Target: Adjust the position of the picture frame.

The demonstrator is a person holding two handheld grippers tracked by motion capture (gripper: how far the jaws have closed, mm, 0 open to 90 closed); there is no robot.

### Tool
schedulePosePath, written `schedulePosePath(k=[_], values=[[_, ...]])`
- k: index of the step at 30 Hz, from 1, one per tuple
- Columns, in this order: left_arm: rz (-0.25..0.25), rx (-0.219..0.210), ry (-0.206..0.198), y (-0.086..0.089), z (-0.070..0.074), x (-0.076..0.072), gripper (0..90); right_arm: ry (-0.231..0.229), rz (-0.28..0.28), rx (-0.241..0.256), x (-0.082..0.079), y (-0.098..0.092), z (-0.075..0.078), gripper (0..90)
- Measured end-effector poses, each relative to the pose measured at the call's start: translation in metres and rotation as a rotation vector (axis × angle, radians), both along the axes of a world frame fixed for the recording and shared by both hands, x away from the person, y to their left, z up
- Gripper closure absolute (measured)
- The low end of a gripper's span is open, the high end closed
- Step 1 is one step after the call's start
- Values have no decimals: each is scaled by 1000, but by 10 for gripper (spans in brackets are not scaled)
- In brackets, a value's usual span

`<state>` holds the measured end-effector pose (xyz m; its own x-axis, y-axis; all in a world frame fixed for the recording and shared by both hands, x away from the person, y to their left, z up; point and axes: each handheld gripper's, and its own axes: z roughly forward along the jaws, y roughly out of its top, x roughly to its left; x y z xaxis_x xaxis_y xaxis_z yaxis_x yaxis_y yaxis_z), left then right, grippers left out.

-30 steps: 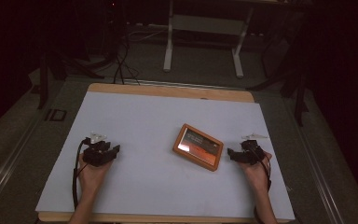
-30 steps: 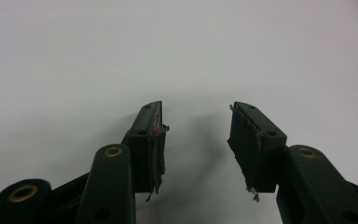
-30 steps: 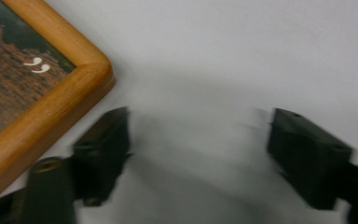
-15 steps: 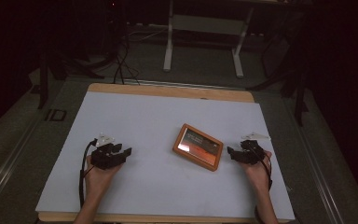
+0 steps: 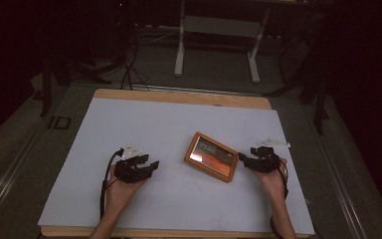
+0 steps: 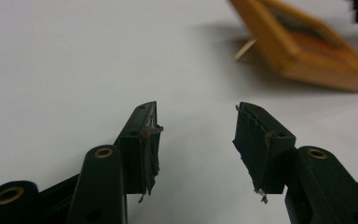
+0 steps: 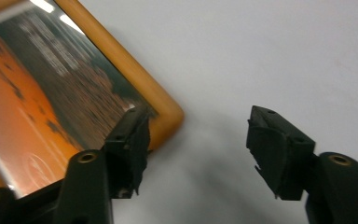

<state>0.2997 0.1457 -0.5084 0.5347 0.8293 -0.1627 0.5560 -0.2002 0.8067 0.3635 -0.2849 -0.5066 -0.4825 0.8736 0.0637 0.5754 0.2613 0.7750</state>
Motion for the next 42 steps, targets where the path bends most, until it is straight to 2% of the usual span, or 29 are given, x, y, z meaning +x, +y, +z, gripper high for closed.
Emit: schedulePosePath(k=[1,2,3,6,7,9,12,14,16,23,27,34,42], values=[[-14,-18,0,-7,2,1,497,-1,5,2,1,1,2,416],[-14,-18,0,-7,2,1,498,-1,5,2,1,1,2,416],[-36,-20,3,-16,3,2,498,-6,16,-7,5,5,5,435],[-44,-21,1,-20,3,3,497,-7,24,-6,7,7,6,437],[-65,-23,2,-30,3,5,497,-7,30,-5,9,9,8,437],[-77,-15,2,-39,2,7,487,-14,63,-15,16,16,13,427],[-100,-11,4,-52,1,10,481,1,97,2,22,21,15,409],[-111,-6,4,-57,1,12,480,20,137,24,27,25,14,391],[-116,-9,12,-64,0,14,469,32,157,24,30,27,12,362],[-143,-34,58,-85,-6,20,390,72,191,40,34,33,1,315],[-129,-69,90,-95,-11,24,333,81,204,44,33,35,-3,307],[-121,-183,178,-103,-19,39,309,88,223,53,33,38,-6,303],[-117,-237,220,-106,-19,50,322,87,232,56,32,38,-7,302]])
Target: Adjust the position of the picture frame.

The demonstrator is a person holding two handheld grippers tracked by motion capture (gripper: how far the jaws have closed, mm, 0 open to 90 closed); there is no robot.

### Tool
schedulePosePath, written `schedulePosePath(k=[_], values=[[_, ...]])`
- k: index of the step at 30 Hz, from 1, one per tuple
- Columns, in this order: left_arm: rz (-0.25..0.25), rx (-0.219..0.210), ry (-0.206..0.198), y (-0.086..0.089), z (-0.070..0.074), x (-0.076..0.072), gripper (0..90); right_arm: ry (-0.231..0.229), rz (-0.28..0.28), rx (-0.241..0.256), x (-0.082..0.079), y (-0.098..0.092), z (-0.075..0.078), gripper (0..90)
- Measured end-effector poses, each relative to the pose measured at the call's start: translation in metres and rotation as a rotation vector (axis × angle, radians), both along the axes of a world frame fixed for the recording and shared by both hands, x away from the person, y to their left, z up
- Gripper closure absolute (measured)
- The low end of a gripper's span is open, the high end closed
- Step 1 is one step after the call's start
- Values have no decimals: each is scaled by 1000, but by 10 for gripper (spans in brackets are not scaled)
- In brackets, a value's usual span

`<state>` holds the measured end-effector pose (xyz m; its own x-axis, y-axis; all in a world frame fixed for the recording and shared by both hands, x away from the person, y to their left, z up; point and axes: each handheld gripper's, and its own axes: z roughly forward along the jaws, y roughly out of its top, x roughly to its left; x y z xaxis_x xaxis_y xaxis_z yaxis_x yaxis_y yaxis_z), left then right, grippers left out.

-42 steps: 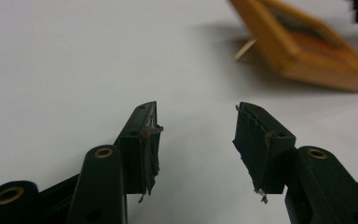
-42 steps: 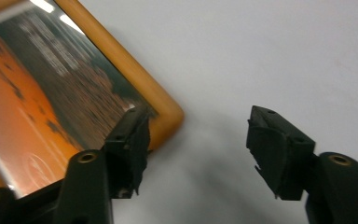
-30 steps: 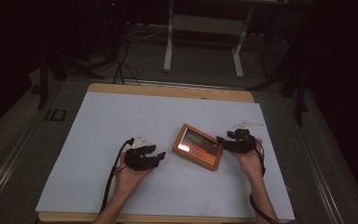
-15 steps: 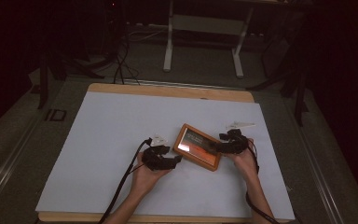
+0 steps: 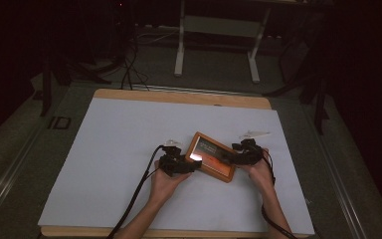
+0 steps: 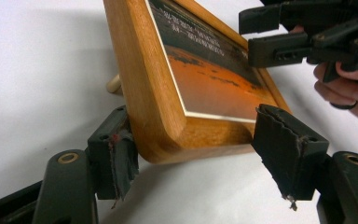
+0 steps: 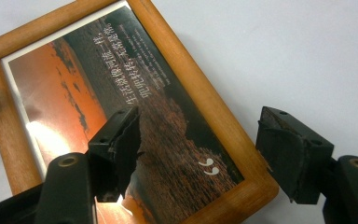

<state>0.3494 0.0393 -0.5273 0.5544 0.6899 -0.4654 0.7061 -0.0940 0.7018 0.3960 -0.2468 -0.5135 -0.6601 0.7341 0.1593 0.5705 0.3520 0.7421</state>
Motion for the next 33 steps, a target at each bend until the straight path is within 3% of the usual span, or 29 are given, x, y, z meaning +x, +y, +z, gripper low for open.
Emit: schedulePosePath(k=[5,8,15,21,26,28,33], values=[[1,-25,19,-1,-1,7,322,-1,-3,-21,0,0,-4,292],[7,-12,22,-3,0,10,329,-2,-6,-4,0,-1,-6,293],[9,-16,10,-3,9,12,455,-18,5,24,-1,-1,-4,309],[-3,12,-38,-11,29,10,498,-49,19,25,-5,-4,3,329],[-62,-26,-77,-24,46,6,537,-71,46,26,-11,-7,12,339],[-71,7,-113,-32,52,2,547,-86,47,29,-13,-10,16,328],[-110,38,-163,-45,66,-6,586,-115,48,29,-18,-22,25,292]])
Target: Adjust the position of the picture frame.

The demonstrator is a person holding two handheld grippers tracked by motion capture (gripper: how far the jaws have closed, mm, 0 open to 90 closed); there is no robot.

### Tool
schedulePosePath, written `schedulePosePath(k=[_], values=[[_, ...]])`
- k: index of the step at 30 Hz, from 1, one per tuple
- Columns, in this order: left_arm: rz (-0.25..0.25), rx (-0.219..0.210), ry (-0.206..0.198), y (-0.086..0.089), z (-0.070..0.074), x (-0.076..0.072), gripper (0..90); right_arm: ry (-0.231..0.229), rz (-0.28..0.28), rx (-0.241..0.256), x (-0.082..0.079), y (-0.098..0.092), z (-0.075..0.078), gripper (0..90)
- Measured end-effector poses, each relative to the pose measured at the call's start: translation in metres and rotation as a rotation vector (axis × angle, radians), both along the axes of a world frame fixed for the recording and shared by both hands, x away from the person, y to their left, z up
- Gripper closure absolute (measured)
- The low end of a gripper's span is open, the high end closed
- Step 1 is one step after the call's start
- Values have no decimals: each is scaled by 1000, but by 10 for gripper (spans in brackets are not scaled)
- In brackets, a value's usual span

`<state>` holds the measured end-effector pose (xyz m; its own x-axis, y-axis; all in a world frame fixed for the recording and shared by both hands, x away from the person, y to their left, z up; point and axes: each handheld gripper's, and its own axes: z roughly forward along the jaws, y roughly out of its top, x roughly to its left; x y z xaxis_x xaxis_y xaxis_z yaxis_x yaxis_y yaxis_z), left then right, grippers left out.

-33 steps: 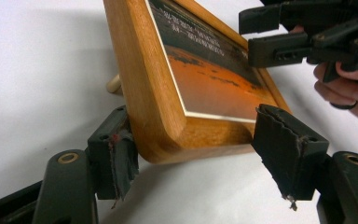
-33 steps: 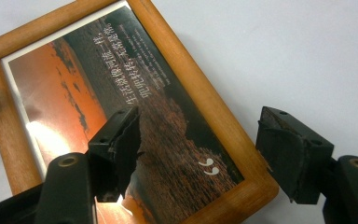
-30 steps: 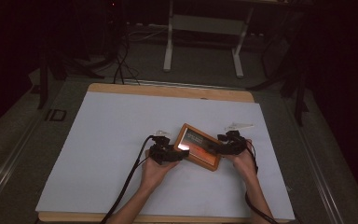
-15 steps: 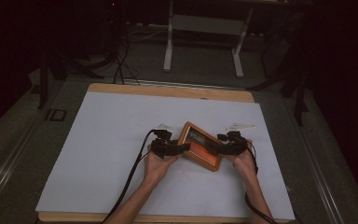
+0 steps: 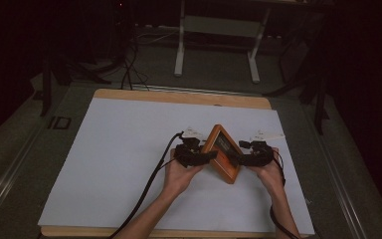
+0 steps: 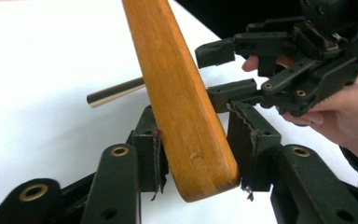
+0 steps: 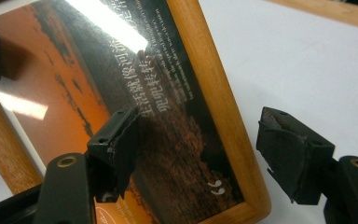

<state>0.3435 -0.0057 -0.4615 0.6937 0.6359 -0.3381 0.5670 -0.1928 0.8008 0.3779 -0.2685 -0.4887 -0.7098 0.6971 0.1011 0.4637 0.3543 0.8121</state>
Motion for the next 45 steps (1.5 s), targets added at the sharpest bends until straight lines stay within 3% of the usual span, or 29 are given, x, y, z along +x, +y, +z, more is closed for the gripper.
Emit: schedulePosePath(k=[3,4,5,7,17,21,22,24,30,45], values=[[-6,-2,-3,-1,1,-1,605,-11,3,17,-2,-4,3,287],[-32,-1,-14,-5,6,-3,605,-11,3,17,-2,-4,3,284],[-48,0,-26,-8,8,-5,632,-35,10,52,-5,-13,9,276],[-54,-2,-30,-9,9,-5,644,-48,13,65,-7,-16,12,275],[-88,-57,-19,-17,15,-6,690,-89,45,118,-13,-25,28,276],[-95,-60,-23,-17,16,-6,695,-91,62,130,-13,-25,30,279],[-101,-72,-26,-18,17,-6,698,-90,106,164,-13,-26,32,314],[-106,-75,-25,-17,18,-5,699,-84,132,182,-12,-26,32,316],[-102,-82,-21,-14,19,-5,701,-76,188,193,-11,-21,32,357],[-106,-73,-65,0,26,-7,701,-81,216,211,-13,-12,31,420]])
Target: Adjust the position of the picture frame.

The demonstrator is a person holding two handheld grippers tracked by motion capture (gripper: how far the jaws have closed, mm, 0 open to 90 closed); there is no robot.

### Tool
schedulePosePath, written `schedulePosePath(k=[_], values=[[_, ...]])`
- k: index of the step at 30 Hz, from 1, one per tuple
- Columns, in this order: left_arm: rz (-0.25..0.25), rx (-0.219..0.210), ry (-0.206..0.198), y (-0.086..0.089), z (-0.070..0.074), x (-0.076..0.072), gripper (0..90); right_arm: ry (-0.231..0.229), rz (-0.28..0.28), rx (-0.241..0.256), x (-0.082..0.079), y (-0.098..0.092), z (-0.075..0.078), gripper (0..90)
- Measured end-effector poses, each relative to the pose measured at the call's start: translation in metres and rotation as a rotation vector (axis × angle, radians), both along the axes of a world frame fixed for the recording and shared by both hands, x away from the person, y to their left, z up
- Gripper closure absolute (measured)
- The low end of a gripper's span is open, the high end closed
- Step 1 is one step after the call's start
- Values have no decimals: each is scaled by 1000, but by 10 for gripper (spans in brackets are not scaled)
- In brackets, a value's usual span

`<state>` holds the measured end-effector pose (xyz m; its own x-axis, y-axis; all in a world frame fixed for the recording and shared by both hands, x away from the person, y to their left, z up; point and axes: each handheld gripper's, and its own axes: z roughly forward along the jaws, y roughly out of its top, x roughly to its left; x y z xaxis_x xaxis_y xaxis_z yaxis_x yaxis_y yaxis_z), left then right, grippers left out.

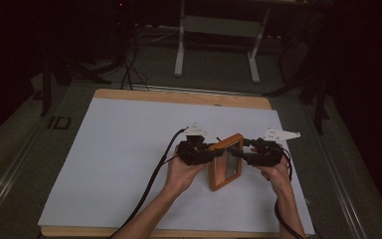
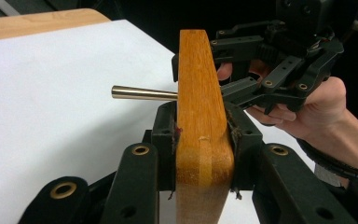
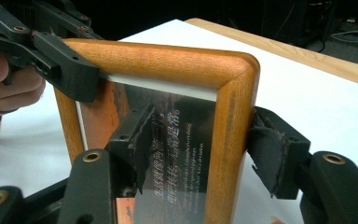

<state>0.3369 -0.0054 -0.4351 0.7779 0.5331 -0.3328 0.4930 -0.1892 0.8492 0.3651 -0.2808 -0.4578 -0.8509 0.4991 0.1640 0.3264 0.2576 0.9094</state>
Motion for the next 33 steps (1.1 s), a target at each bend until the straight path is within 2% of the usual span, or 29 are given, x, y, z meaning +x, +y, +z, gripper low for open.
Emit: schedulePosePath(k=[1,6,9,13,16,23,33], values=[[-4,-7,-6,3,1,0,701,-1,4,12,0,1,1,447],[-24,-13,-30,12,4,0,701,-4,7,29,-2,3,2,466],[-61,-27,-50,20,5,1,701,-8,20,41,-3,5,4,506],[-88,-21,-72,27,8,0,701,-14,45,37,-4,8,6,530],[-102,-21,-72,33,8,1,701,-11,62,29,-4,12,7,536],[-136,-35,-72,45,7,2,700,-6,95,25,-2,19,7,496],[-181,-59,-99,67,7,2,700,36,162,32,-1,38,2,482]])
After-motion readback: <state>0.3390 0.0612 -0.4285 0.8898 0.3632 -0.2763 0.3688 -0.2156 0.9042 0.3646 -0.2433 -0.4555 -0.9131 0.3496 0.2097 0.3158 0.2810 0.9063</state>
